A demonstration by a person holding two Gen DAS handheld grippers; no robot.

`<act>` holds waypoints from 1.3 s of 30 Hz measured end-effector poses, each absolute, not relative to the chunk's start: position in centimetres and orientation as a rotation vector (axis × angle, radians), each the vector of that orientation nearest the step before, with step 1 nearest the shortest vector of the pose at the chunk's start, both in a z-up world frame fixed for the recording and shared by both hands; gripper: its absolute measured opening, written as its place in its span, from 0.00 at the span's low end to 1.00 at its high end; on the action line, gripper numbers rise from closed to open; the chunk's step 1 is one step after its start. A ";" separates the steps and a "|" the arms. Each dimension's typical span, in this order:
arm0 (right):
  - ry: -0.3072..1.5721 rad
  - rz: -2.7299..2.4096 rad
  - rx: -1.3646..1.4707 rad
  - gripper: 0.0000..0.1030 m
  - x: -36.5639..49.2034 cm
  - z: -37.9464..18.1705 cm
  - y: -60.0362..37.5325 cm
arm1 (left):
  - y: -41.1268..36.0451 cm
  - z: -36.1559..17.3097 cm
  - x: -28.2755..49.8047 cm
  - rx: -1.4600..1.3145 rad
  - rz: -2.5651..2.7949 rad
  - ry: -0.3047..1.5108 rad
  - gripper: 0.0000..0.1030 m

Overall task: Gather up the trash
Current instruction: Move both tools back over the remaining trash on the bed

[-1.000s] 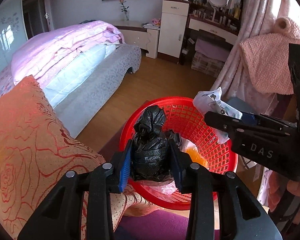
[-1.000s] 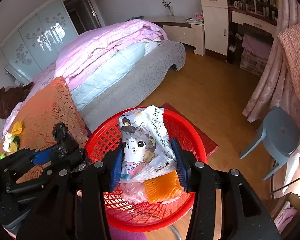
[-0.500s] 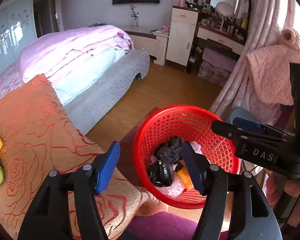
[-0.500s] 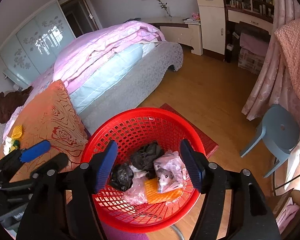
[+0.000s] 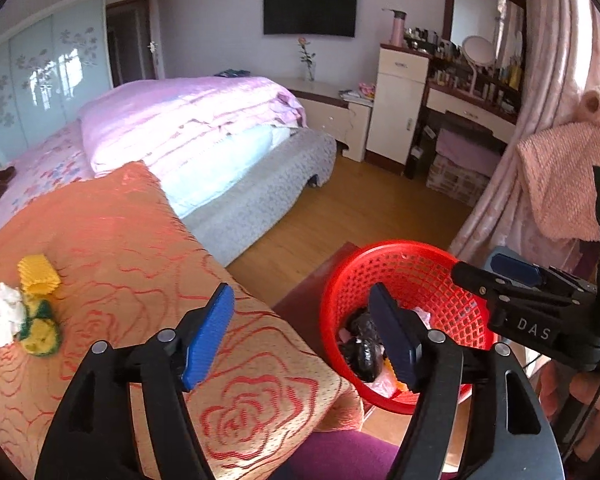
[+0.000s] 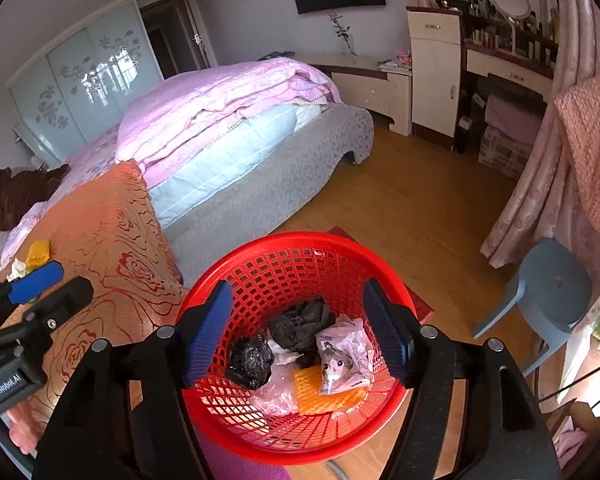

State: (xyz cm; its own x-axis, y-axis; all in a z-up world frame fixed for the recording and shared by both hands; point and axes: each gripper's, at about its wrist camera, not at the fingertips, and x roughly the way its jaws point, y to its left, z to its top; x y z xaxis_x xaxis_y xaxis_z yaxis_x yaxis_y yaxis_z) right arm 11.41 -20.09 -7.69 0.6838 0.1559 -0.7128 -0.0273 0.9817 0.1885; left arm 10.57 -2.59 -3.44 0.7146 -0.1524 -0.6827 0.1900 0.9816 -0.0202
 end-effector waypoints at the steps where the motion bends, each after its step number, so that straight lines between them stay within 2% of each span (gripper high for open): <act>1: 0.809 0.107 0.167 0.65 11.4 -7.6 -20.0 | -2.4 -3.3 10.6 0.051 -0.185 0.747 0.67; 20: 0.757 0.193 0.106 0.68 10.4 -6.4 -16.2 | 2.9 -1.4 8.5 0.021 -0.033 0.682 0.71; 39: 0.740 0.387 0.044 0.68 11.8 -4.2 -6.6 | 14.1 -1.5 6.5 -0.098 0.210 0.691 0.71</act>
State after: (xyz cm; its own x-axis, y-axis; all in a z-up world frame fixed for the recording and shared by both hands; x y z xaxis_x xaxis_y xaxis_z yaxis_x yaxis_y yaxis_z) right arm 11.78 -6.63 -4.18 0.6711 0.3586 -0.6489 -0.3277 0.9286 0.1742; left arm 6.45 14.12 -1.51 0.7503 0.1594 -0.6416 -0.2243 0.9743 -0.0202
